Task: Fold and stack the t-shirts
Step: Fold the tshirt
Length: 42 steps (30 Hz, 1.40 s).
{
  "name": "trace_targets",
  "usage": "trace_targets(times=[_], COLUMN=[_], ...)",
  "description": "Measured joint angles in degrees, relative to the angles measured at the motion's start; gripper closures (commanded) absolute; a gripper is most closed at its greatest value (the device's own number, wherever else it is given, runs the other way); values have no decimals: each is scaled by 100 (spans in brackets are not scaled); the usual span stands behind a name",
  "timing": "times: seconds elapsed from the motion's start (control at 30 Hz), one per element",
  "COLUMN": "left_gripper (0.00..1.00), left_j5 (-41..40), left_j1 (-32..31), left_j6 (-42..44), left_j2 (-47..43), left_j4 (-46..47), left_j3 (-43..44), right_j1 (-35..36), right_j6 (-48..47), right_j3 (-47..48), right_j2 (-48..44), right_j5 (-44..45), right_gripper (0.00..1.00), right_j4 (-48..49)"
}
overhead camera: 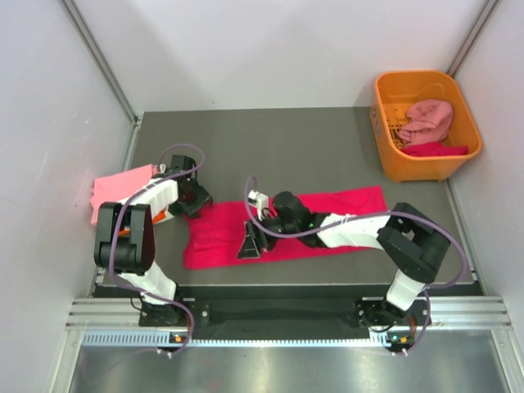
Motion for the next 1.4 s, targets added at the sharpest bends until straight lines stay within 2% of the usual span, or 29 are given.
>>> trace_targets(times=[0.13,0.33,0.6,0.8,1.0,1.23,1.4], left_gripper=[44,44,44,43,43,44,44], left_j5=[-111,-122,-118,-120,-120,-208,-269], left_j1=[7,7,7,17,37,44,48], left_j6=[2,2,2,4,2,2,4], left_j2=[-13,-37,-50,-50,-50,-48,-44], left_j4=[2,20,26,28,26,26,26], left_j3=[-4,-52,-66,-68,-68,-66,-66], right_j1=[-9,-39,-85,-94,-79,85,643], right_j6=[-321,-597,-562,-210,74,393,352], right_j3=[1012,2581,3429,3370,2715,1447,807], right_j2=[494,1775,3001,3123,2988,2188,1248], right_j5=[286,514,439,105,-131,-494,-669], right_gripper=[32,33,33,33,34,36,36], right_j4=[-470,-664,-732,-251,610,1071,855])
